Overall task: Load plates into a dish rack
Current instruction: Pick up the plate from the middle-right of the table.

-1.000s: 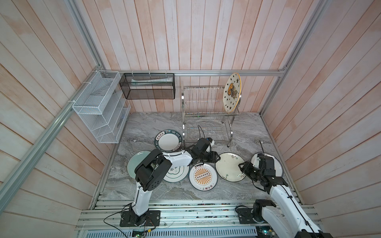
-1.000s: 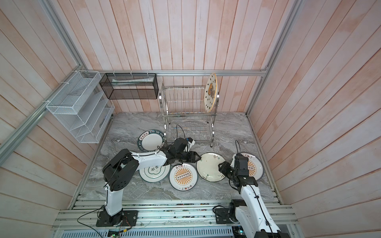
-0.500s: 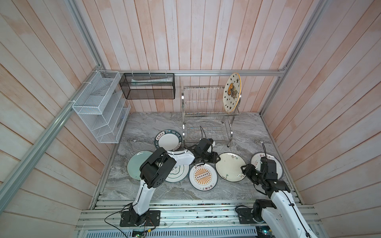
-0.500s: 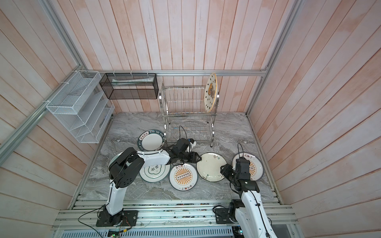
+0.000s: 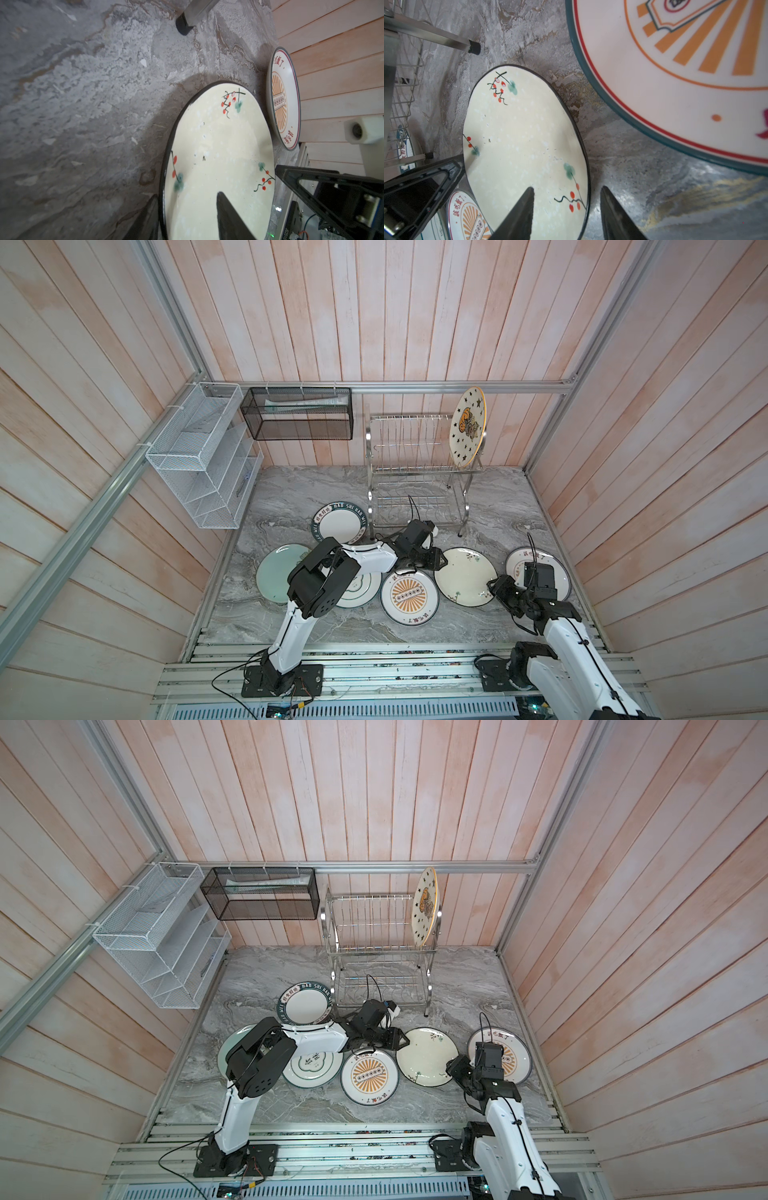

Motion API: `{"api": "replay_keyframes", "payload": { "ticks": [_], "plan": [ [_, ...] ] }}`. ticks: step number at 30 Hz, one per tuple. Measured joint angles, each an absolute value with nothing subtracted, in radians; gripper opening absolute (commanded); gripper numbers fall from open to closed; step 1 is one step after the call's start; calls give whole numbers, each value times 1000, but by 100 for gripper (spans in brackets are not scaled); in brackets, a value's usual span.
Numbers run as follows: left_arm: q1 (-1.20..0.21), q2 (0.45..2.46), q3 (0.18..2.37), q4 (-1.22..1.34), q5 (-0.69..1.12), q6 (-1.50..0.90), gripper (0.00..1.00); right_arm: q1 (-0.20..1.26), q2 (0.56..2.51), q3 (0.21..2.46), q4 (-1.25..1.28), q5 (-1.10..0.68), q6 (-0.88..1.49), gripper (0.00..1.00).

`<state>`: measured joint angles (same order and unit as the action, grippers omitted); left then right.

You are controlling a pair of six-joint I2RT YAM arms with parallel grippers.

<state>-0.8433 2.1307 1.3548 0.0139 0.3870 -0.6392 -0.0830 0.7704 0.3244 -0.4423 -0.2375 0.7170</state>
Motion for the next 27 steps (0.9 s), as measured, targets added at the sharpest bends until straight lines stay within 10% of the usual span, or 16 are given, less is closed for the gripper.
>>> {"api": "replay_keyframes", "payload": {
  "ticks": [27],
  "plan": [
    [-845,2170,1380,-9,411,-641,27,-95,800,228,-292,-343,759,43]
  ]
}}
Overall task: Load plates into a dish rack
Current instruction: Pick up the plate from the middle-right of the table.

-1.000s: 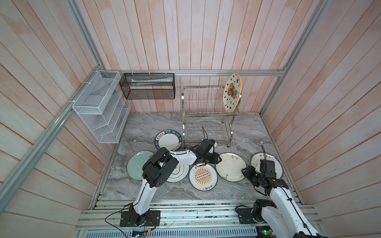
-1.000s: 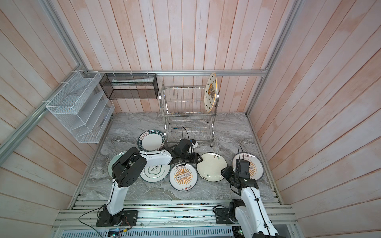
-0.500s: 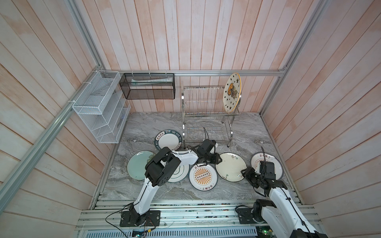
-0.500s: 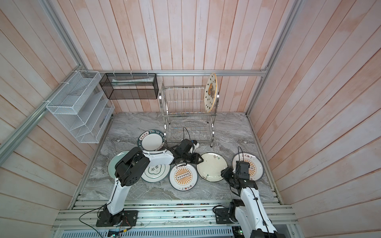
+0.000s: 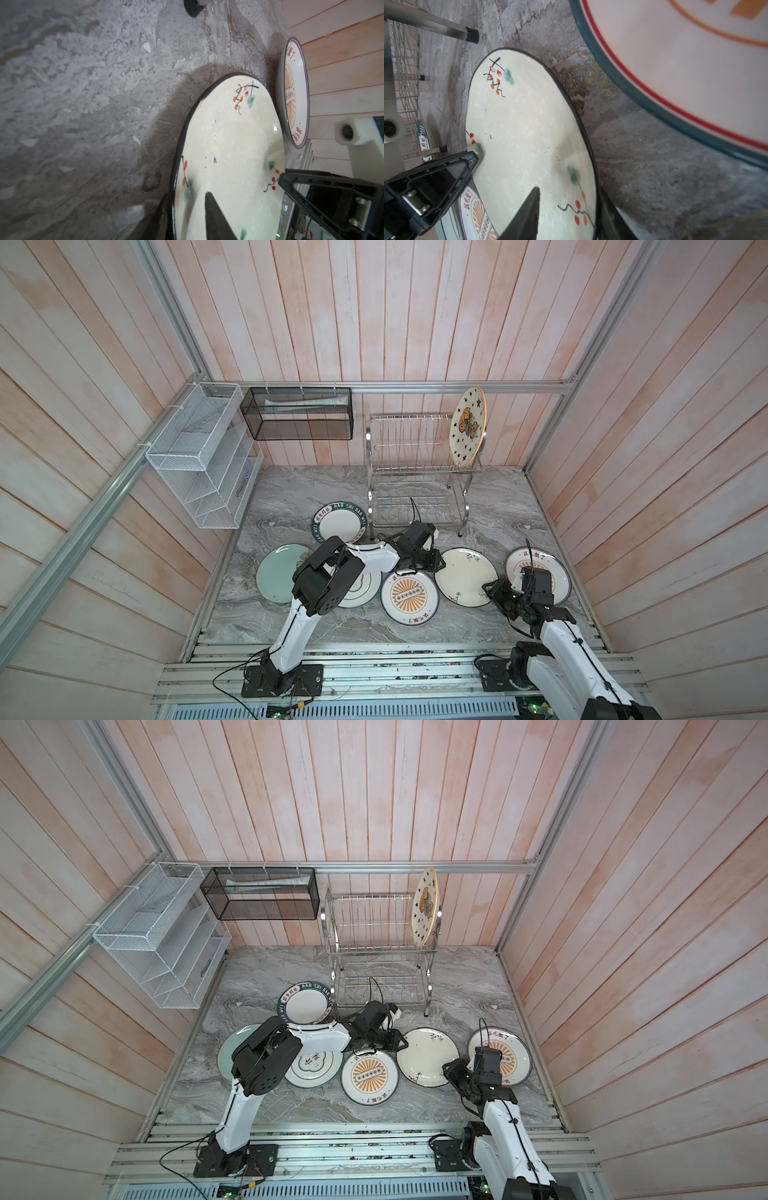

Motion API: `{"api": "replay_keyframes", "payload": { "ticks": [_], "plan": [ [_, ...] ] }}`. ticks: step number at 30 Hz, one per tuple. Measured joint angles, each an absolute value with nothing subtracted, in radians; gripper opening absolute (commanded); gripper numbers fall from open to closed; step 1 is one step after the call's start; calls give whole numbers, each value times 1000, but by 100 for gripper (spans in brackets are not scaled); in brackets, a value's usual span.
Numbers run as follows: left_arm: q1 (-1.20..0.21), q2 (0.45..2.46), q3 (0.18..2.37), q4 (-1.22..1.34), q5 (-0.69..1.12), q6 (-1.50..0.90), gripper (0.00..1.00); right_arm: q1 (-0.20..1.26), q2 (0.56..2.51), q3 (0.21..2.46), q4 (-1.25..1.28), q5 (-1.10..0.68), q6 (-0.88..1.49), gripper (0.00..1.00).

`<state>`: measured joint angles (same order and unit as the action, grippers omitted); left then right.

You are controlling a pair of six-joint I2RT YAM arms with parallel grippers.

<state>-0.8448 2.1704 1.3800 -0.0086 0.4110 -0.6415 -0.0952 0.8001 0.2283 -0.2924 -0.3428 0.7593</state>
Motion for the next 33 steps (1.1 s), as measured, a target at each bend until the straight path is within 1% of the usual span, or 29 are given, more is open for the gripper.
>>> {"api": "replay_keyframes", "payload": {
  "ticks": [9,15,20,33],
  "plan": [
    [-844,2170,1380,-13,410,-640,19,-98,791,219,-293,-340,763,37],
    [-839,2168,1380,-10,412,-651,13,-101,788,216,-302,-334,766,28],
    [-838,2141,1368,0,414,-661,9,-102,788,215,-312,-327,767,23],
    [-829,2106,1356,0,412,-662,7,-107,767,212,-326,-327,770,11]
  ]
}}
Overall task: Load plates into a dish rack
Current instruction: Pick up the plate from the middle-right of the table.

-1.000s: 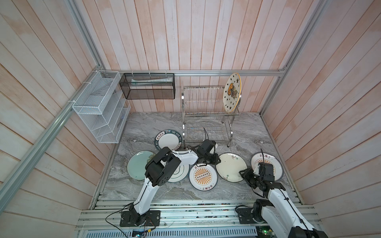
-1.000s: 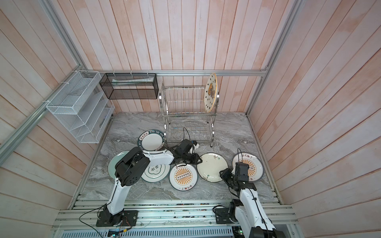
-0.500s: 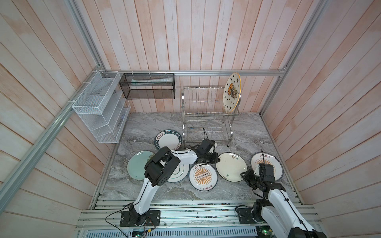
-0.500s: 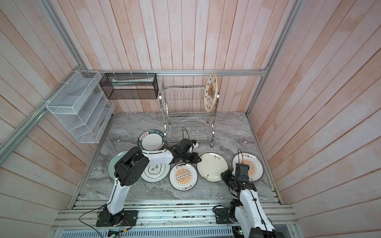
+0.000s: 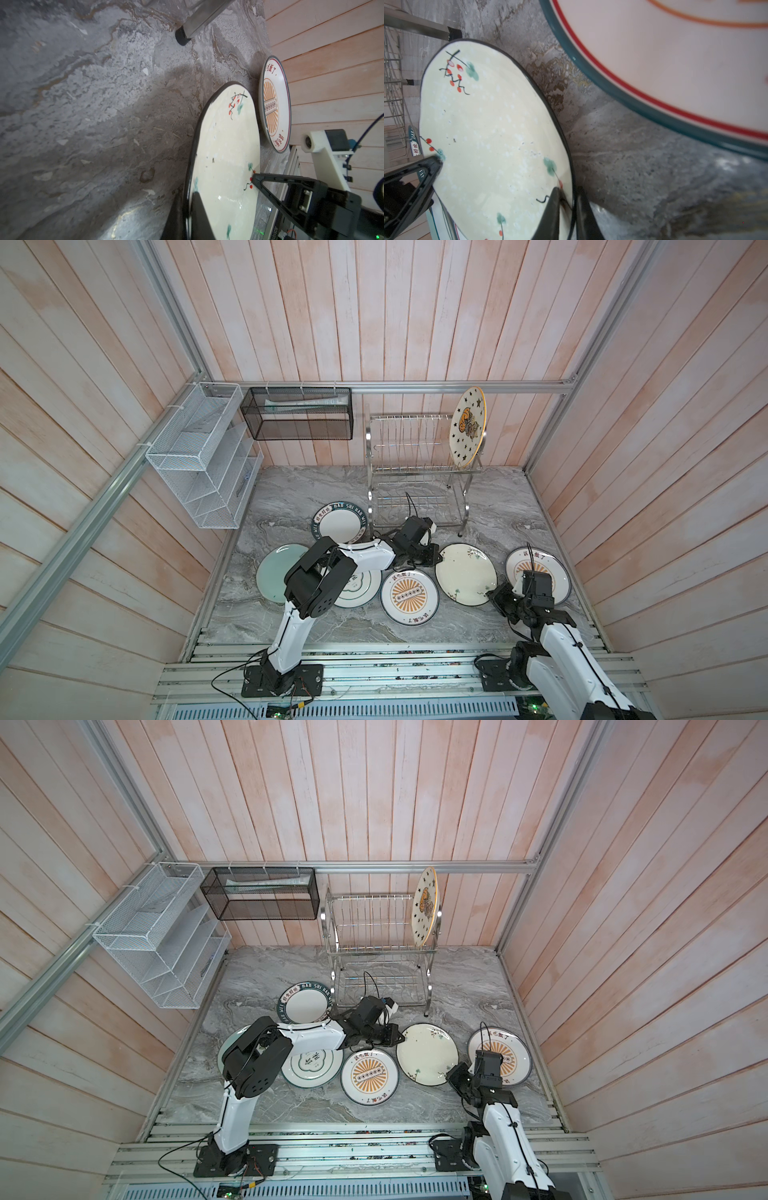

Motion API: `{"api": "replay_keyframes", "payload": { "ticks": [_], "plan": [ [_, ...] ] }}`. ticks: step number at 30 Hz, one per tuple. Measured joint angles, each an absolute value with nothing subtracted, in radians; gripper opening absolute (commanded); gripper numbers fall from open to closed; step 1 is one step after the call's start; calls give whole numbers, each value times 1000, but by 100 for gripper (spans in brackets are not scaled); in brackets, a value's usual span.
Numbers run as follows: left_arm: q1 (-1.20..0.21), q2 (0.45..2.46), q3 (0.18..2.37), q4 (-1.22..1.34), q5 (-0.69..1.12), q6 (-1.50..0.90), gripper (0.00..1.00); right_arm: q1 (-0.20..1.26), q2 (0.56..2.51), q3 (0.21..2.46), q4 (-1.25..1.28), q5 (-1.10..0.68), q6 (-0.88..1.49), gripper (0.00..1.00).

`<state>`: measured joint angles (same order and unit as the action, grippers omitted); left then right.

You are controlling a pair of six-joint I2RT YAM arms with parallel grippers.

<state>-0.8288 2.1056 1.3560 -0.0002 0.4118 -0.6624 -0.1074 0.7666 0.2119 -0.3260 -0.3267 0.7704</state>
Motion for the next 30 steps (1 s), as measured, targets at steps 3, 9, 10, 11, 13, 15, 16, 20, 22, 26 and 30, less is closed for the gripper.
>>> {"api": "replay_keyframes", "payload": {
  "ticks": [3,9,10,11,13,15,16,20,22,26,30],
  "plan": [
    [-828,2106,1356,0,411,-663,7,-107,761,212,-331,-327,770,7],
    [-827,2106,1356,-1,411,-667,8,-107,751,212,-338,-327,770,8],
    [-827,2106,1356,-1,411,-667,9,-107,751,212,-338,-327,770,9],
    [-827,2106,1356,-1,411,-666,9,-107,751,212,-338,-327,770,10],
    [-827,2106,1356,-5,408,-666,12,-107,749,212,-338,-327,770,14],
    [-828,2106,1356,-9,404,-665,13,-107,748,212,-338,-328,766,16],
    [-828,2106,1356,-9,403,-665,13,-107,747,212,-338,-330,764,17],
    [-829,2114,1356,-6,400,-666,13,-107,738,212,-337,-339,758,22],
    [-829,2125,1356,-1,400,-666,13,-107,734,212,-337,-341,757,23],
    [-829,2140,1356,0,398,-672,12,-107,727,212,-337,-344,758,26],
    [-829,2144,1358,9,400,-681,9,-107,719,206,-328,-353,763,30]
  ]
}}
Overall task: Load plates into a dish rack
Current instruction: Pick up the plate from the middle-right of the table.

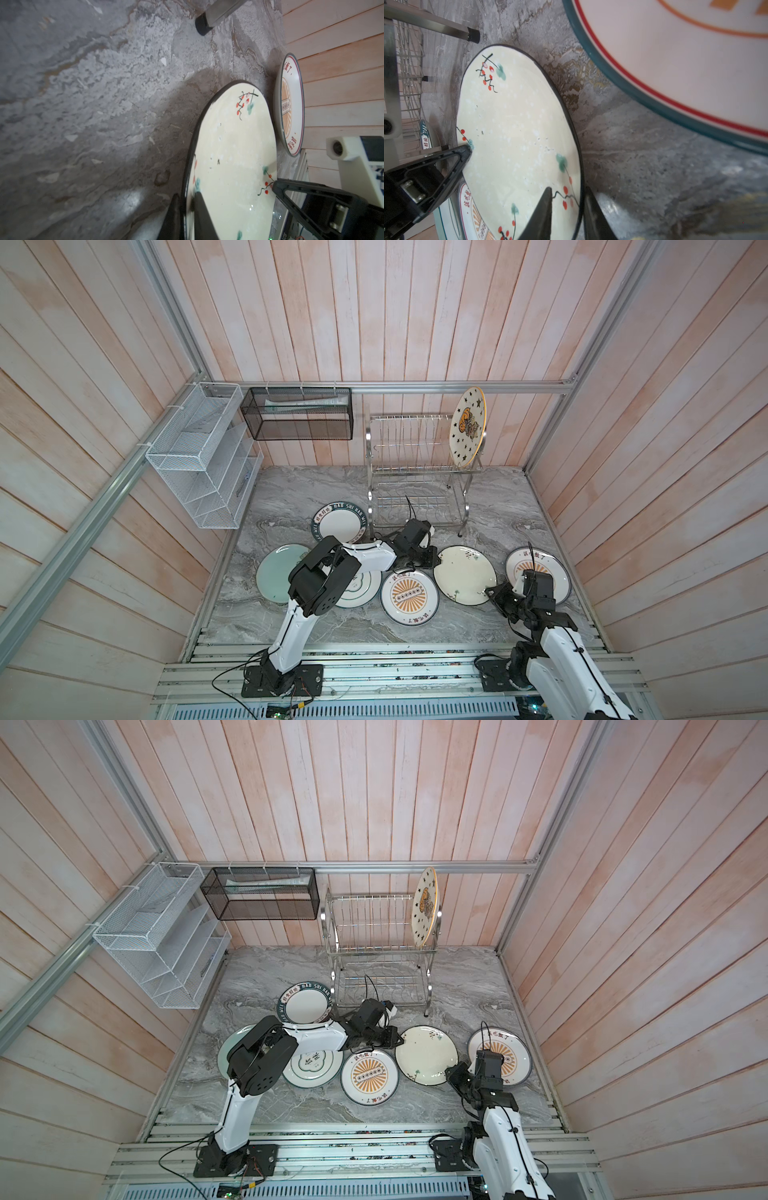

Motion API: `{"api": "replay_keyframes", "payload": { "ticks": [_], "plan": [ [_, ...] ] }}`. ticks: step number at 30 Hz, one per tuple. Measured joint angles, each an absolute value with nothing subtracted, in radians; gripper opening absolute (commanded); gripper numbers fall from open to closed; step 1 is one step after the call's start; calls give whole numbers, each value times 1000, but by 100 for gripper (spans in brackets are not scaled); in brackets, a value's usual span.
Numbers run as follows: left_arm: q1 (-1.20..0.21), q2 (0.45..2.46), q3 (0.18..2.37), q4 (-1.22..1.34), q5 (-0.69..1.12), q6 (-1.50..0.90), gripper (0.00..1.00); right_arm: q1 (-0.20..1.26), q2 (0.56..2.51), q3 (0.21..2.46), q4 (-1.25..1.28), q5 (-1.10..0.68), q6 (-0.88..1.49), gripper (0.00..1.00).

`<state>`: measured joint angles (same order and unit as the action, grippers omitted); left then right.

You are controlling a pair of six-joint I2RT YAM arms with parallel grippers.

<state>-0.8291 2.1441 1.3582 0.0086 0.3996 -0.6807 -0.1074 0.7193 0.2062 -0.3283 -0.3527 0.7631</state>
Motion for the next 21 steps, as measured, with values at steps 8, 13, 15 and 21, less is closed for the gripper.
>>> {"api": "replay_keyframes", "payload": {
  "ticks": [8,13,15,21],
  "plan": [
    [-826,2156,1379,15,411,-699,7,-107,675,178,-311,-365,791,31],
    [-824,2168,1401,14,412,-709,6,-107,628,172,-319,-365,815,32],
    [-823,2173,1407,15,413,-712,6,-107,613,172,-323,-366,823,32],
    [-823,2174,1412,13,415,-719,6,-107,599,172,-337,-366,839,32]
  ]
}}
